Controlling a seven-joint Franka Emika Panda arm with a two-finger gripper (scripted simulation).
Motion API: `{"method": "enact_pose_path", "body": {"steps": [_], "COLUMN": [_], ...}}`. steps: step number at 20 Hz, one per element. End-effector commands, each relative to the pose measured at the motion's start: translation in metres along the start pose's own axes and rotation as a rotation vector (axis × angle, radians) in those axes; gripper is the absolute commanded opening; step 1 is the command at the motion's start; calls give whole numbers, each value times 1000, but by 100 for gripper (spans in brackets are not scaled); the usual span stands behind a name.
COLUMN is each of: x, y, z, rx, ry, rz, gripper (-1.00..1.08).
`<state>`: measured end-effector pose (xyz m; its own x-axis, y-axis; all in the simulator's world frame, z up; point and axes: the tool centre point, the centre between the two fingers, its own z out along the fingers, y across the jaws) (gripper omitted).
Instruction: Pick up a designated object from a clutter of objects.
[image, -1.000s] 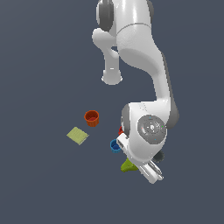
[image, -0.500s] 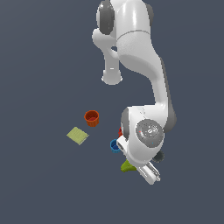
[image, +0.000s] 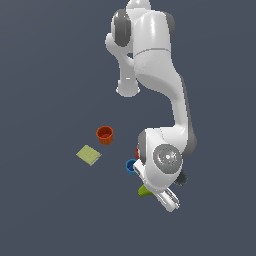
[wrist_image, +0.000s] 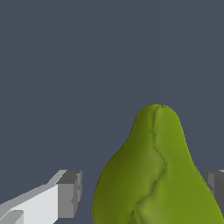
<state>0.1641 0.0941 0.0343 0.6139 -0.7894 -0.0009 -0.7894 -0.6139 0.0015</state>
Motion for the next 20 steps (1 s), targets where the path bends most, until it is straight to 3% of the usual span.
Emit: {"method": "enact_pose_path", "body": {"steps": [1, 20], "x": [1, -5], "y": [-1, 2], "z": [-1, -20], "rx": [2, 0], "ry": [1, 0], "rz": [0, 0], "gripper": [-100, -100]}}
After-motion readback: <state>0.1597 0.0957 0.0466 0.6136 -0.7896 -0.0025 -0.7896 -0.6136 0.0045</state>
